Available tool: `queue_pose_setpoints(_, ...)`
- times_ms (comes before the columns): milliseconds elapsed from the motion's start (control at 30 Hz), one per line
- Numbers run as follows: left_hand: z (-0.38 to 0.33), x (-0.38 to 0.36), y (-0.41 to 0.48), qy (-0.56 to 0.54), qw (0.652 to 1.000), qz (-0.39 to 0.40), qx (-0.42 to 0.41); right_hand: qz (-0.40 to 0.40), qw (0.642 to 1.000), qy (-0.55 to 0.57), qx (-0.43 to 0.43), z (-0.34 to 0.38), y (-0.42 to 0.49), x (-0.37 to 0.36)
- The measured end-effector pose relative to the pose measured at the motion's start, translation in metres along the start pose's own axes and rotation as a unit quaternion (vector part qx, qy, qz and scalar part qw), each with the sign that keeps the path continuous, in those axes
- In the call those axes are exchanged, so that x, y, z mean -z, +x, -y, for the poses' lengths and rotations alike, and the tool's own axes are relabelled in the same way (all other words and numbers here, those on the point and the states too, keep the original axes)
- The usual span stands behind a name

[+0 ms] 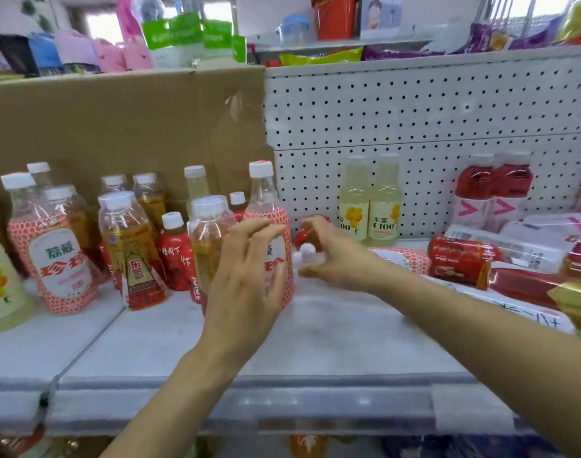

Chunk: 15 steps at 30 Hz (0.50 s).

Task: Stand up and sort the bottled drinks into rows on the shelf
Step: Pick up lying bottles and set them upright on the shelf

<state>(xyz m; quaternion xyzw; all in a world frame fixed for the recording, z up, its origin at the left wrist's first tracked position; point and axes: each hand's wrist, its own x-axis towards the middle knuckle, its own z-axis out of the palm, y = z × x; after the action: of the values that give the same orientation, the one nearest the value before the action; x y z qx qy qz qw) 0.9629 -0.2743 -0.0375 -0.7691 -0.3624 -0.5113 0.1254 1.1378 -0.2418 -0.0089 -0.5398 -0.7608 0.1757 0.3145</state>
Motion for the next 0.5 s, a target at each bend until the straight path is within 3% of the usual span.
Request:
queue_pose_setpoints(67,-0.013,-0.013,0.006,-0.032,0.999,0.024,0.001,0.012,0.993,-0.117,-0.011,-0.026,-0.002,0.041)
queue_pose_setpoints(133,-0.029,-0.033,0.017,-0.058,0.996,0.067,0.018,0.090,0.974,-0.203,-0.055,-0.049,-0.004,0.077)
queue_pose_setpoints(233,-0.039,-0.068,0.039,-0.084,0.975,0.151,0.137,0.212,0.942,-0.242,-0.098,-0.073,-0.006,0.096)
queue_pose_setpoints(367,-0.018,-0.108,0.068,-0.111,0.902,0.223,0.354,0.220,0.945,-0.229,-0.077,-0.093,0.004,0.084)
queue_pose_setpoints(500,-0.013,-0.123,0.080,-0.178,0.830,0.200,0.490,0.217,0.952,-0.210,-0.049,-0.101,0.013,0.079)
